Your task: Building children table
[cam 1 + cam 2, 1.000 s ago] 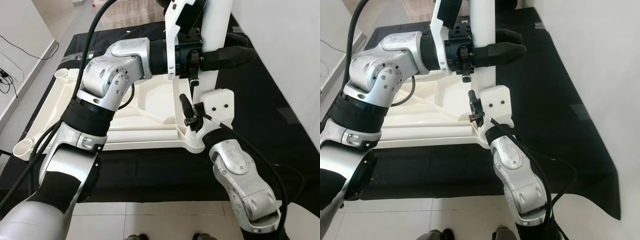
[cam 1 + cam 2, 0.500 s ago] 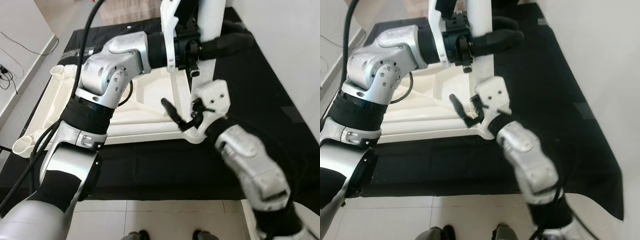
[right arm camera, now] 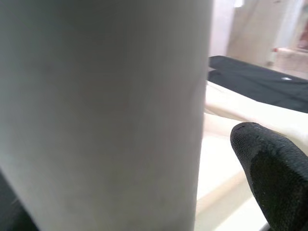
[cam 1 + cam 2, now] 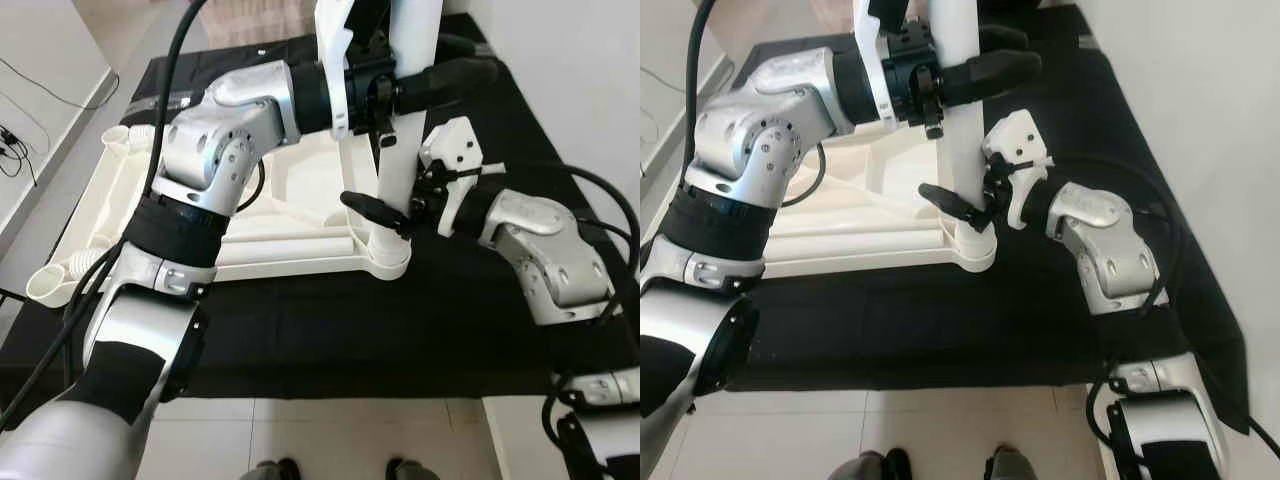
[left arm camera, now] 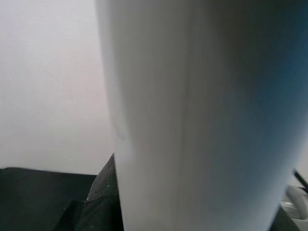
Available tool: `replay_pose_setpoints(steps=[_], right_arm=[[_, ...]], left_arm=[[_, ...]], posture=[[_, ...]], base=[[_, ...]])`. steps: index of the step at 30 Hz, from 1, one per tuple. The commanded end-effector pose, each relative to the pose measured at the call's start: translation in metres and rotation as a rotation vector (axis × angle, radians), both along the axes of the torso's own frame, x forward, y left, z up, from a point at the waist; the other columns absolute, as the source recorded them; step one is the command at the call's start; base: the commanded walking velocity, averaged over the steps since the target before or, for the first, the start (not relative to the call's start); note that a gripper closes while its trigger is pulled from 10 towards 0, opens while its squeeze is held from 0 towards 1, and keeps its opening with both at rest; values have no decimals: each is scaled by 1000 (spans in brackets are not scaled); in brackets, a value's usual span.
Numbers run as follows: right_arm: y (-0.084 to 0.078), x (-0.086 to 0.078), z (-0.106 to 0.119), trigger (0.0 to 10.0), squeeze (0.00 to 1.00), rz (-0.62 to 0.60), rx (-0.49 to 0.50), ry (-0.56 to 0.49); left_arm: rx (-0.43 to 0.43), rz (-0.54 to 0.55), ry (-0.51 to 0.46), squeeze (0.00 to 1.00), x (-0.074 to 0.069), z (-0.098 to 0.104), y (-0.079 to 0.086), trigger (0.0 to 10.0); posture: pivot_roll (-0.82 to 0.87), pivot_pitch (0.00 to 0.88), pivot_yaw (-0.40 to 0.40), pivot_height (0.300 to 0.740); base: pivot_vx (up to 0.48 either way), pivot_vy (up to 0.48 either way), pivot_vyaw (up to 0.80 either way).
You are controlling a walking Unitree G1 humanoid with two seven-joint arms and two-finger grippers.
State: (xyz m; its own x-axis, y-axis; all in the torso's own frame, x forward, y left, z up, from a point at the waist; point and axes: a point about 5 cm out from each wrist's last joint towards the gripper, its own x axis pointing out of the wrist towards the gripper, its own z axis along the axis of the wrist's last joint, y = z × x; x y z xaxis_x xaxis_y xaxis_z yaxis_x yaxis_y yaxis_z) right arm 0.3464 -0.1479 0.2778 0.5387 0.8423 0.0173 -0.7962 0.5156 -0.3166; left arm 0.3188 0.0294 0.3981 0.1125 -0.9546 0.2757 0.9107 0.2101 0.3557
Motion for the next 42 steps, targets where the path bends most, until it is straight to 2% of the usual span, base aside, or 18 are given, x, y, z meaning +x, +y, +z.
replay_pose_setpoints(steps=[1, 3, 4, 5, 14, 21, 22, 25, 28, 31, 32, 33, 34, 35, 36, 37, 39, 42], right_arm=[[13, 2, -1, 10000, 0, 99, -8, 9], [13, 5, 0, 10000, 0, 121, -7, 18], [14, 7, 0, 2431, 0, 160, -1, 32], [14, 8, 1, 0, 0, 203, 6, 47], [15, 9, 0, 0, 0, 397, -3, 103], [13, 10, -4, 0, 0, 388, -17, 93], [12, 11, -6, 0, 0, 370, -18, 90], [11, 11, -9, 0, 0, 338, -15, 89], [9, 12, -14, 0, 0, 255, -16, 94], [11, 7, -27, 0, 0, 109, -34, 114], [11, 7, -27, 0, 0, 109, -34, 114], [15, 7, -38, 0, 0, -76, -38, 109], [15, 7, -38, 0, 0, -76, -38, 109], [20, -5, -58, 0, 0, -287, 20, 168], [23, -22, -74, 0, 0, -432, 42, 199], [23, -22, -74, 0, 0, -432, 42, 199], [26, -43, -86, 0, 0, -546, 74, 222], [30, -44, -81, 0, 0, -554, 101, 211]], left_arm=[[20, -50, -12, 0, -7, 4, -8, 0], [18, -47, -10, 0, -7, 4, -8, 0], [17, -45, -9, 0, -7, 5, -7, 0], [16, -43, -9, 0, -7, 5, -7, 0], [3, -27, -13, 0, -8, 7, -7, 0], [-16, -6, -41, 0, -4, 5, -4, 0], [-15, 8, -40, 1000, -2, 4, -4, 10000], [-14, 28, -28, 1000, 0, 4, -5, 10000], [-15, 33, -22, 1000, 1, 5, -5, 10000], [-22, 73, -21, 1000, 3, 5, -4, 10000], [-22, 73, -21, 1000, 3, 5, -4, 10000], [-16, 70, -21, 0, 3, 5, -4, 10000], [-16, 70, -21, 0, 3, 5, -4, 10000], [-14, 66, -17, 0, 3, 5, -4, 10000], [-13, 65, -12, 0, 4, 5, -4, 10000], [-13, 65, -12, 0, 4, 5, -4, 10000], [-13, 70, -11, 0, 5, 5, -3, 10000], [-11, 77, -12, 0, 6, 5, -3, 10000]], posture=[[44, 226, 78, 740], [49, 234, 75, 740], [52, 239, 72, 740], [54, 242, 71, 740], [57, 253, 63, 740], [47, 251, 64, 740], [45, 248, 63, 740], [45, 248, 61, 740], [43, 245, 58, 740], [38, 244, 46, 740], [38, 244, 46, 740], [36, 242, 29, 740], [36, 242, 29, 740], [35, 240, 12, 740], [46, 242, 19, 740], [46, 242, 19, 740], [29, 246, 32, 740], [23, 235, 39, 740]], base=[[0, 0, 0], [0, 0, 0], [0, 0, 0], [0, 0, 0], [0, 0, 0], [0, 0, 0], [0, 0, 0], [0, 0, 0], [0, 0, 0], [0, 0, 0], [0, 0, 0], [0, 0, 0], [0, 0, 0], [0, 0, 0], [0, 0, 0], [0, 0, 0], [0, 0, 0], [0, 0, 0]])
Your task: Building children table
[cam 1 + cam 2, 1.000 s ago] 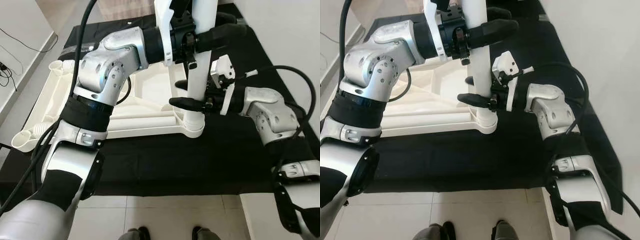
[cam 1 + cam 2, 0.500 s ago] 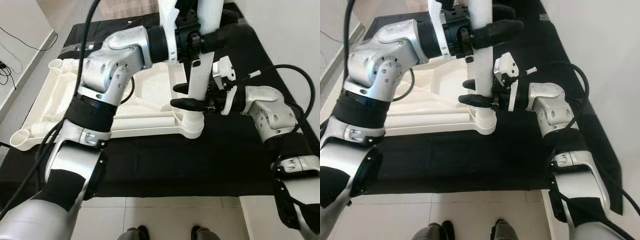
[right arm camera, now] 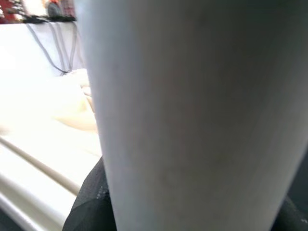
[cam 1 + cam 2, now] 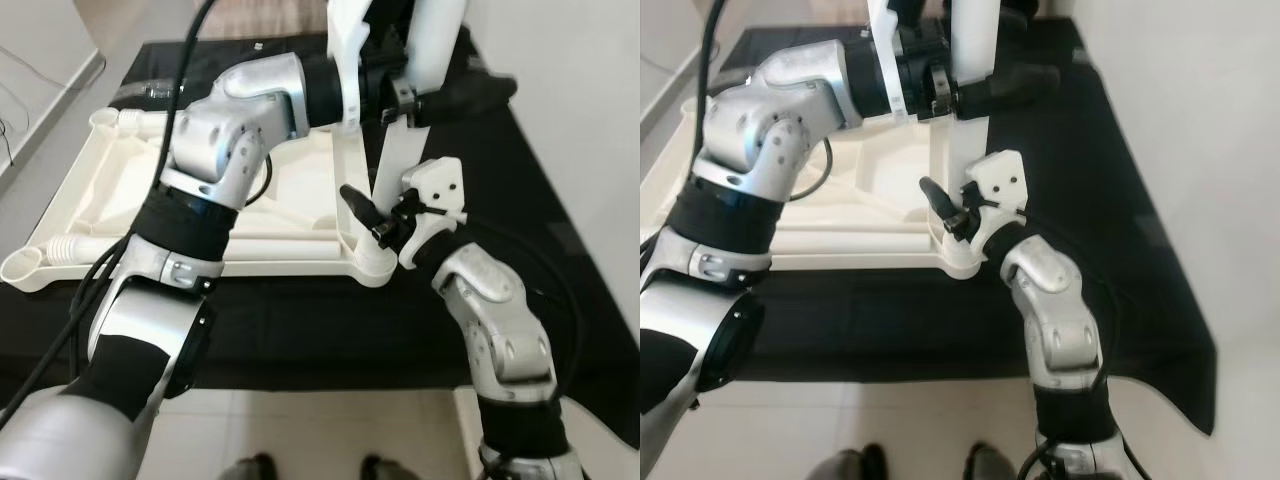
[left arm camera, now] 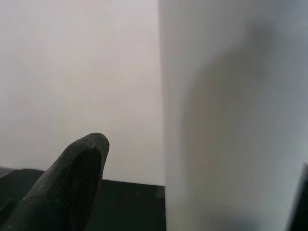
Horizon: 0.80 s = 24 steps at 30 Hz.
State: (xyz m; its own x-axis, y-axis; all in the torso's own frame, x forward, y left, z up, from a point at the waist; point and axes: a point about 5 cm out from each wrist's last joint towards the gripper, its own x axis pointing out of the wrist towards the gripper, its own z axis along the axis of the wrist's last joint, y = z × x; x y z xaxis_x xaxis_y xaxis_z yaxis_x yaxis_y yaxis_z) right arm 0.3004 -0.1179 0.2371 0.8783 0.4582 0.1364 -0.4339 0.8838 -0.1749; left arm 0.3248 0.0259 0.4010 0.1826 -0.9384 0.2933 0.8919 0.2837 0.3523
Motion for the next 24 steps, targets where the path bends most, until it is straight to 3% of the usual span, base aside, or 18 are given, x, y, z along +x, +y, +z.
replay_pose_setpoints(steps=[1, 8, 12, 13, 14, 24], right_arm=[[0, 2, -40, 0, 0, -27, -33, 218], [6, 4, -30, 0, 0, -40, -17, 191], [11, -5, -25, 0, 0, -92, -5, 197], [12, -7, -24, 0, 0, -104, -3, 197], [12, -8, -23, 0, 0, -109, -4, 196], [14, -10, -17, 0, 0, -106, -1, 182]], left_arm=[[8, 3, -10, 0, 0, 2, 0, 10000], [12, 7, -24, 0, -2, 4, 0, 10000], [18, 8, -20, 0, -1, 3, 2, 10000], [21, 6, -17, 0, -1, 2, 2, 2078], [23, -6, -10, 0, 0, 1, 2, 0], [3, -26, 33, 0, 4, -1, 0, 0]], posture=[[23, 235, 39, 740], [10, 227, 45, 740], [9, 227, 47, 740], [9, 227, 47, 740], [11, 227, 48, 740], [9, 228, 50, 740]], base=[[0, 0, 0], [0, 0, 0], [0, 0, 0], [0, 0, 0], [0, 0, 0], [0, 0, 0]])
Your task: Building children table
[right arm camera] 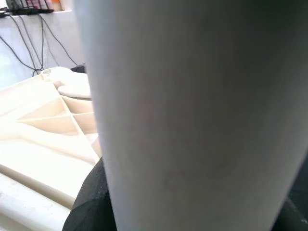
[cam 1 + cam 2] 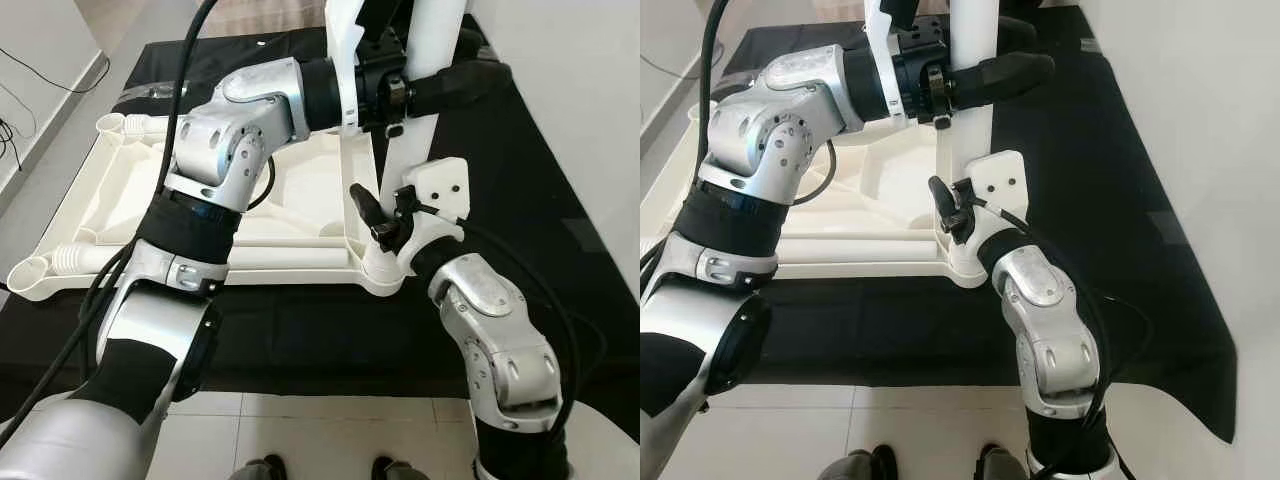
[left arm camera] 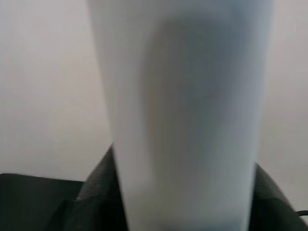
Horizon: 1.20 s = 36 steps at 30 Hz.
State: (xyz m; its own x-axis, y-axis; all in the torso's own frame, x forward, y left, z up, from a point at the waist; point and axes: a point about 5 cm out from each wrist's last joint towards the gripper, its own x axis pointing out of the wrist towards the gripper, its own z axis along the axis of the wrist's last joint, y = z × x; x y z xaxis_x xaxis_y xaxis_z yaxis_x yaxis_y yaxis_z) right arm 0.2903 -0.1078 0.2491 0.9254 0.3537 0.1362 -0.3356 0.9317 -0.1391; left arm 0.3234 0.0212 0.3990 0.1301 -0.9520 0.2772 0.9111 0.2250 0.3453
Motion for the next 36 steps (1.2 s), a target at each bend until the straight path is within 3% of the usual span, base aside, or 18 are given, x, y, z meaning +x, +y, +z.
replay_pose_setpoints(steps=[1, 3, 4, 5, 6, 7, 8, 11, 13, 15, 16, 19, 20, 22, 27, 28, 29, 36], right_arm=[[4, 0, -29, 0, 0, 7, -25, 167], [4, 0, -28, 0, 0, 7, -25, 166], [5, -1, -26, 3686, 0, 19, -22, 155], [4, 0, -24, 9373, 0, 23, -24, 139], [6, 1, -18, 10000, 0, 81, -9, 107], [7, 1, -14, 10000, 0, 122, 1, 85], [8, 1, -10, 10000, 1000, 182, 0, 69], [7, 3, -4, 10000, 1000, 332, -8, 62], [7, 3, -3, 10000, 1000, 356, -8, 63], [-2, 9, 4, 10000, 1000, 558, -155, 35], [-2, 9, 4, 10000, 1000, 558, -155, 35], [-14, 24, 17, 10000, 1000, 712, -267, 26], [-15, 32, 22, 10000, 0, 740, -274, 32], [-14, 39, 32, 10000, 0, 853, -255, 38], [-7, 46, 39, 10000, 0, 995, -243, 45], [-6, 49, 40, 7412, 0, 1025, -246, 47], [-5, 52, 40, 0, 0, 1039, -244, 47], [-7, 57, 36, 0, 0, 1175, -264, 92]], left_arm=[[-11, 28, 26, 0, 5, 1, 4, 0], [-11, 24, 29, 0, 5, 1, 4, 0], [-14, 16, 32, 0, 3, 2, 3, 0], [-16, 11, 32, 0, 2, 3, 2, 0], [-21, 2, 33, 0, 0, 5, 1, 0], [-24, -5, 34, 0, -1, 6, 0, 0], [-25, -10, 33, 0, -2, 7, 0, 0], [-26, -18, 29, 0, -3, 8, -1, 0], [-26, -19, 29, 0, -3, 8, -1, 0], [-28, -39, 29, 0, -5, 9, -3, 0], [-28, -39, 29, 0, -5, 9, -3, 0], [-26, -66, 27, 0, -8, 9, -5, 0], [-26, -75, 27, 0, -9, 9, -6, 0], [-28, -92, 26, 0, -13, 9, -9, 0], [-25, -111, 25, 0, -16, 8, -12, 0], [-23, -115, 26, 0, -16, 7, -13, 0], [-21, -117, 27, 0, -17, 6, -14, 0], [-12, -122, 36, 0, -13, 3, -22, 0]], posture=[[9, 228, 50, 740], [9, 228, 50, 740], [9, 228, 50, 740], [9, 228, 50, 740], [9, 228, 50, 740], [9, 228, 50, 740], [9, 228, 50, 740], [7, 226, 50, 740], [7, 226, 50, 740], [8, 225, 50, 740], [8, 225, 50, 740], [6, 224, 51, 740], [9, 219, 50, 740], [9, 219, 50, 740], [17, 216, 61, 740], [17, 216, 65, 740], [17, 216, 65, 740], [21, 213, 70, 740]], base=[[0, 0, 0], [0, 0, 0], [0, 0, 0], [0, 0, 0], [0, 0, 0], [0, 0, 0], [0, 0, 0], [0, 0, 0], [0, 0, 0], [0, 0, 0], [0, 0, 0], [0, 0, 0], [0, 0, 0], [0, 0, 0], [0, 0, 0], [0, 0, 0], [0, 0, 0], [0, 0, 0]])
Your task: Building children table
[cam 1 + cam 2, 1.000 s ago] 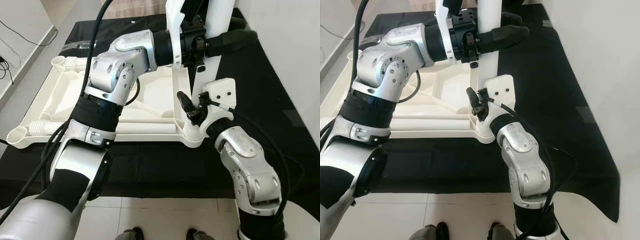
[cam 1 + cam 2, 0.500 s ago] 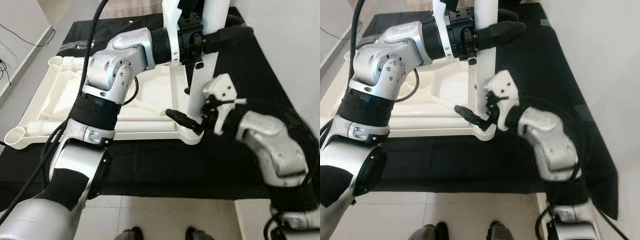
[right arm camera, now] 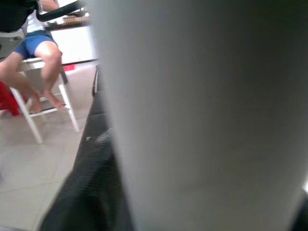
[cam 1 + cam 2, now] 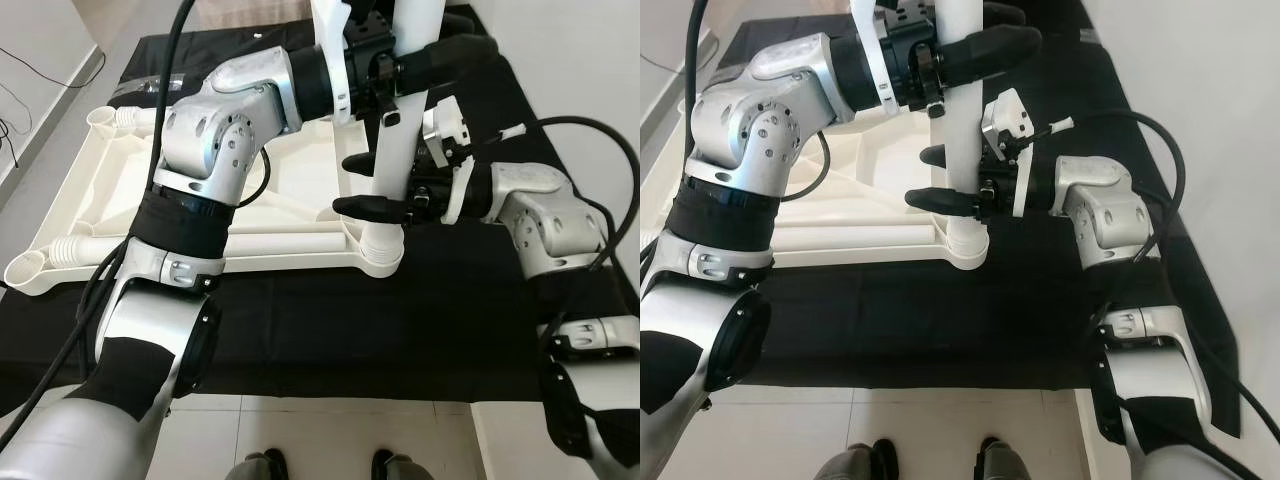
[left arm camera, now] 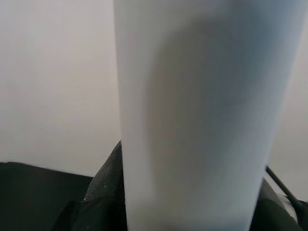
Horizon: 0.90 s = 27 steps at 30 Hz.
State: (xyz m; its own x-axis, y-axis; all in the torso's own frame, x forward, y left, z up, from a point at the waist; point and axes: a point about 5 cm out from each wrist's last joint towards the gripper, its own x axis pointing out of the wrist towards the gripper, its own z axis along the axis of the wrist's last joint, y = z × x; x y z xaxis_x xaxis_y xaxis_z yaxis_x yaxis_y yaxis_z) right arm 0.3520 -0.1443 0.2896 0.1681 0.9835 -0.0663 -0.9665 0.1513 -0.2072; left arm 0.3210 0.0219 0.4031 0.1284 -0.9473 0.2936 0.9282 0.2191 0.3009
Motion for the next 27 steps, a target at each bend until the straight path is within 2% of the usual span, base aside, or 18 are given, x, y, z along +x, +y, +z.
replay_pose_setpoints(steps=[1, 3, 6, 12, 13, 14, 16, 17, 18, 20, 21, 22, 23, 24, 25, 26, 27], right_arm=[[28, -5, -6, 0, 0, 166, -59, 4], [27, -4, -7, 0, 0, 194, -68, 10], [25, -4, -10, 0, 0, 210, -78, 11], [22, -5, -13, 0, 0, 209, -94, -4], [21, -6, -13, 0, 0, 201, -91, -12], [21, -6, -13, 0, 0, 201, -91, -12], [16, -5, -14, 0, 0, 125, -100, -36], [14, -5, -17, 0, 0, 69, -112, -52], [14, -5, -17, 0, 0, 69, -112, -52], [11, -11, -30, 0, 0, -119, -127, -55], [13, -13, -37, 0, 0, -237, -114, -50], [21, -23, -70, 0, 0, -528, -163, -26], [21, -23, -70, 0, 0, -528, -163, -26], [32, -43, -97, 0, 0, -678, -146, 62], [32, -43, -97, 0, 0, -678, -146, 62], [40, -56, -112, 0, 0, -786, -138, 108], [44, -60, -118, 0, 0, -856, -112, 135]], left_arm=[[10, -107, -6, 0, -9, -2, -24, 0], [12, -105, -4, 0, -7, -3, -25, 0], [7, -117, -23, 0, -17, 0, -8, 0], [-3, -111, -34, 0, -17, -1, -9, 0], [-12, -105, -26, 1000, -16, 1, 3, 10000], [-12, -105, -26, 1000, -16, 1, 3, 10000], [-35, -85, -11, 1000, -13, 2, 22, 10000], [-37, -79, -11, 1000, -11, 1, 28, 10000], [-37, -79, -11, 1000, -11, 1, 28, 10000], [-53, -37, -8, 1000, -11, 2, 77, 10000], [-60, -6, -8, 1000, -14, 2, 94, 10000], [-72, 36, 7, 1000, -14, 1, 111, 10000], [-72, 36, 7, 1000, -14, 1, 111, 10000], [-76, 79, 20, 1000, -13, 1, 125, 10000], [-76, 79, 20, 1000, -13, 1, 125, 10000], [-81, 106, 45, 1000, -13, -2, 142, 10000], [-78, 122, 58, 1000, -15, -6, 154, 10000]], posture=[[21, 213, 72, 740], [21, 212, 72, 740], [18, 209, 78, 740], [15, 206, 79, 740], [9, 205, 78, 740], [9, 205, 78, 740], [-1, 208, 69, 740], [-1, 208, 69, 740], [-1, 208, 69, 740], [-2, 212, 34, 740], [-3, 211, 25, 740], [27, 194, -5, 740], [27, 194, -5, 740], [55, 213, 21, 740], [55, 213, 21, 740], [34, 248, 44, 740], [24, 232, 38, 740]], base=[[0, 0, 0], [0, 0, 0], [0, 0, 0], [0, 0, 0], [0, 0, 0], [0, 0, 0], [0, 0, 0], [0, 0, 0], [0, 0, 0], [0, 0, 0], [0, 0, 0], [0, 0, 0], [0, 0, 0], [0, 0, 0], [0, 0, 0], [0, 0, 0], [0, 0, 0]])
